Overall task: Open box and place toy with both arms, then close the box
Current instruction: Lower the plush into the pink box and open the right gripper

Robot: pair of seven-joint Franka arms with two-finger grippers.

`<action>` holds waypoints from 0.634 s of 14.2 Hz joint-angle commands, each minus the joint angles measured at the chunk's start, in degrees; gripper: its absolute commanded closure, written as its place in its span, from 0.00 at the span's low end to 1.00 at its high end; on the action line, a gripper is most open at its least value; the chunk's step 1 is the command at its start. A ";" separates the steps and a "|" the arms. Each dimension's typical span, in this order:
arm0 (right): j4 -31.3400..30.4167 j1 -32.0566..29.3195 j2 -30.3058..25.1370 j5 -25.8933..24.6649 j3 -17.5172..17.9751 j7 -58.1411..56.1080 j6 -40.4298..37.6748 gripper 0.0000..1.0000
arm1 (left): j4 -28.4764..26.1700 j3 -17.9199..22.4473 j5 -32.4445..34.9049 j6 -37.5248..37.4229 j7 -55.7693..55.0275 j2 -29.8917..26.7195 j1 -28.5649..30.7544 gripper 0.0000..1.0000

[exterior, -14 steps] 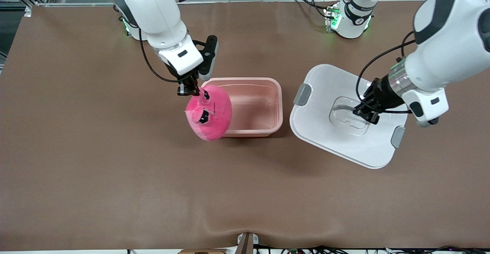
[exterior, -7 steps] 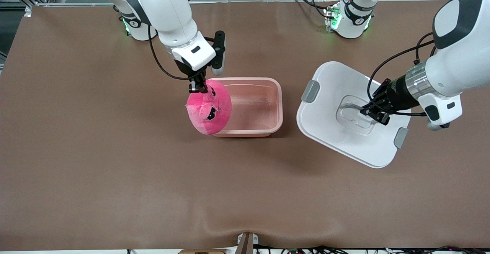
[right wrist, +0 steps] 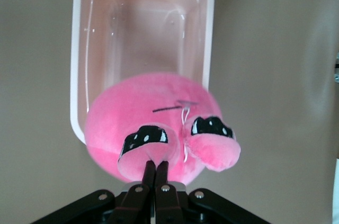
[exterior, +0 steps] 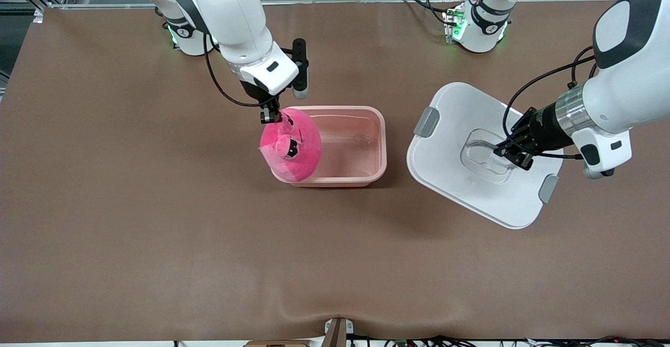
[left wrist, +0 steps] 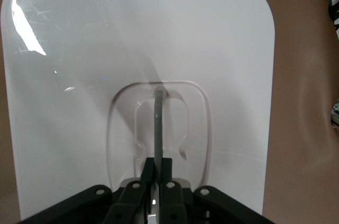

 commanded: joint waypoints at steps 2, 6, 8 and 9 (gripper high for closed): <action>0.01 1.50 -0.59 0.03 -0.63 -0.52 -2.74 1.00 | -0.30 -0.18 -1.20 -0.82 1.08 -0.70 0.73 1.00; -1.13 2.29 -0.77 0.03 -0.45 -1.83 -2.92 1.00 | -0.22 -0.01 -1.11 -1.87 1.61 -0.70 0.73 1.00; -1.13 2.56 -0.77 0.03 -0.54 -2.01 -2.74 1.00 | -0.22 -0.01 -1.11 -1.87 1.61 -0.53 0.73 1.00; -1.13 2.56 -0.77 0.11 -0.45 -2.01 -2.66 1.00 | -0.22 -0.01 -1.11 -1.87 1.61 -0.53 0.73 1.00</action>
